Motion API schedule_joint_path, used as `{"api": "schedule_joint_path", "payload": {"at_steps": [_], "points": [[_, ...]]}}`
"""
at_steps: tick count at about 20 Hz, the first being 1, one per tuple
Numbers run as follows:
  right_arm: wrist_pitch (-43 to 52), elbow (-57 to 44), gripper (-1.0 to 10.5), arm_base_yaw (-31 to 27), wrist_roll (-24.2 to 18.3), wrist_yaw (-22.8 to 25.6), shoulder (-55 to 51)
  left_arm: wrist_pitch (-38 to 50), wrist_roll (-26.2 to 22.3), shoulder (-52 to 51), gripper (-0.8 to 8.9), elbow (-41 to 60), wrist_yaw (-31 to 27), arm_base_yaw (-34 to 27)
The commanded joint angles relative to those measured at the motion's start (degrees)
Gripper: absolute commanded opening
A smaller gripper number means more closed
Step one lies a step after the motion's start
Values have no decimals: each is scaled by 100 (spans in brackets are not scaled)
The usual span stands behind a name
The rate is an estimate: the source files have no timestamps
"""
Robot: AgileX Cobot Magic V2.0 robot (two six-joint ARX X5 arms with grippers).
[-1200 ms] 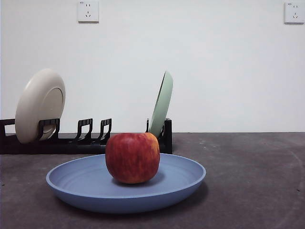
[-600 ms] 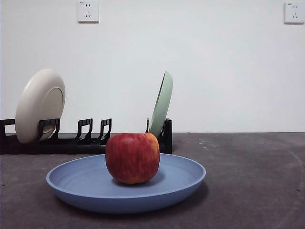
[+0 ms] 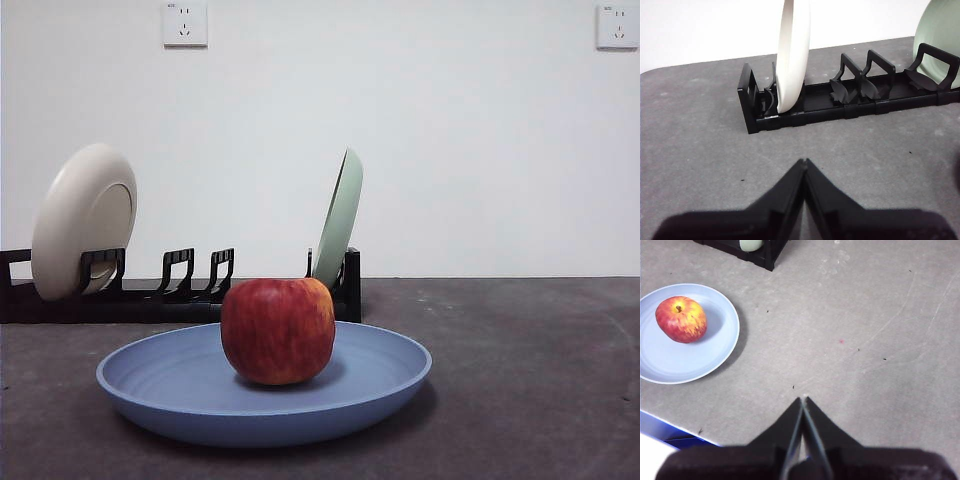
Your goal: Take the blue plate from the plate rack,put the plate on the table,take the apple from the table,put the apple in the plate
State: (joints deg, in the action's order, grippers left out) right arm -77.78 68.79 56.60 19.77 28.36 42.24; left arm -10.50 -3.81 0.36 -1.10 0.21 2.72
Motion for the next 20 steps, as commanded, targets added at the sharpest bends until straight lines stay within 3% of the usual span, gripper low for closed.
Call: {"api": "schedule_joint_path", "payload": {"at_steps": [1, 10, 13, 15, 17, 20], "points": [[-118, 4, 2, 4, 66, 20, 2, 92, 44, 28, -4, 61, 2, -17], [-118, 4, 1, 7, 55, 17, -2, 92, 44, 92, -4, 61, 2, -17], [-28, -50, 1, -369, -942, 684, -157, 92, 44, 92, -4, 61, 2, -17], [785, -514, 1, -1071, -1484, 713, -470, 92, 44, 92, -4, 61, 2, -17], [2470, -1569, 2, -2098, -2000, 304, -1049, 90, 44, 94, -4, 59, 2, -17], [5449, -3687, 2, -3635, -2496, -1023, -2100, 92, 42, 94, -4, 61, 2, -17]]}}
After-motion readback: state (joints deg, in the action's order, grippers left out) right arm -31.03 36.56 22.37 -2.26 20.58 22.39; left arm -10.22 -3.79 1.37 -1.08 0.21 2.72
